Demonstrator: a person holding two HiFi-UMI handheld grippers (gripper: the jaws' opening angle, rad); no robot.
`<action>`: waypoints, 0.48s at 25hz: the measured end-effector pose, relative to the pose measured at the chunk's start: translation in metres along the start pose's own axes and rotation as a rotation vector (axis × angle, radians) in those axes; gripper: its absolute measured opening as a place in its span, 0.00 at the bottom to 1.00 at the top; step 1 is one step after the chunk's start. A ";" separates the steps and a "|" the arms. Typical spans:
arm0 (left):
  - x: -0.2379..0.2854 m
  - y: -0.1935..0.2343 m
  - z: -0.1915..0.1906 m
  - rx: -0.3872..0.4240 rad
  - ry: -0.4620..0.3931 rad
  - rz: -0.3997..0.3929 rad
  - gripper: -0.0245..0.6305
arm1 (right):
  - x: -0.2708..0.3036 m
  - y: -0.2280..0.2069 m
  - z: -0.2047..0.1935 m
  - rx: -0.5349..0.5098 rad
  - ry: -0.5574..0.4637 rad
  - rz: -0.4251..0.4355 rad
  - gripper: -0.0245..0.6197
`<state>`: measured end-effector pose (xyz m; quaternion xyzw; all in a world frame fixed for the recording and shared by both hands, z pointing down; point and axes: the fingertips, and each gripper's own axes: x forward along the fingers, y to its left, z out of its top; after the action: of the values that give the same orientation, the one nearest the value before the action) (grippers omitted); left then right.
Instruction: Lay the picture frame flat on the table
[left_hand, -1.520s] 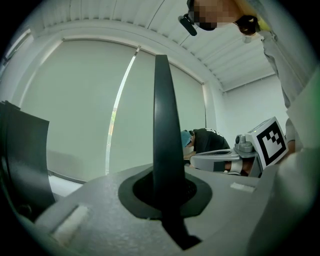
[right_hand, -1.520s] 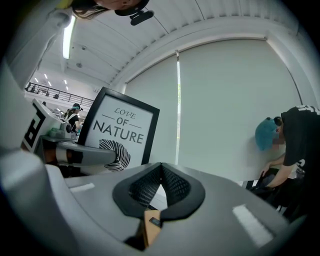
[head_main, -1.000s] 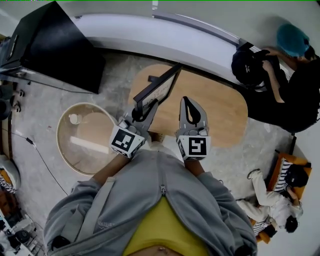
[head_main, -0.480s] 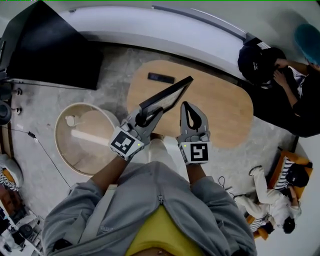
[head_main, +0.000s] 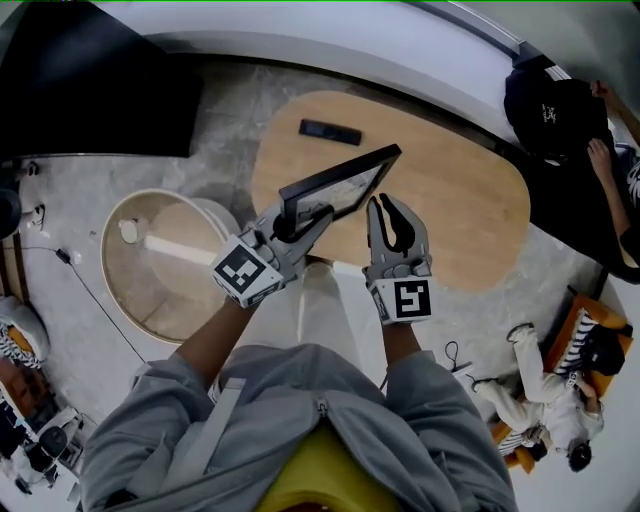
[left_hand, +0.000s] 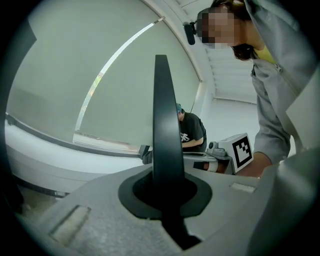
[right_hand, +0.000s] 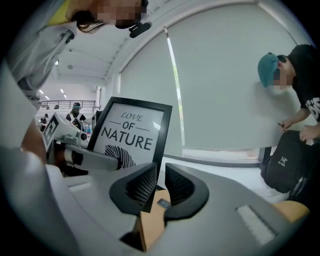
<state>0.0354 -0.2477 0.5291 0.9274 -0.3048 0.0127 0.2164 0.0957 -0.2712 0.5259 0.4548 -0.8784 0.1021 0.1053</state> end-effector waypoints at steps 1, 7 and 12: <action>0.001 0.004 -0.008 -0.001 0.002 -0.007 0.05 | 0.002 -0.001 -0.010 -0.005 0.011 0.008 0.12; 0.004 0.018 -0.059 -0.084 0.037 -0.070 0.05 | 0.009 0.001 -0.067 0.039 0.067 0.034 0.19; 0.001 0.030 -0.105 -0.108 0.107 -0.116 0.05 | 0.013 0.011 -0.117 0.128 0.128 0.078 0.24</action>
<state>0.0303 -0.2271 0.6366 0.9284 -0.2389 0.0331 0.2826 0.0900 -0.2430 0.6407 0.4187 -0.8786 0.1907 0.1278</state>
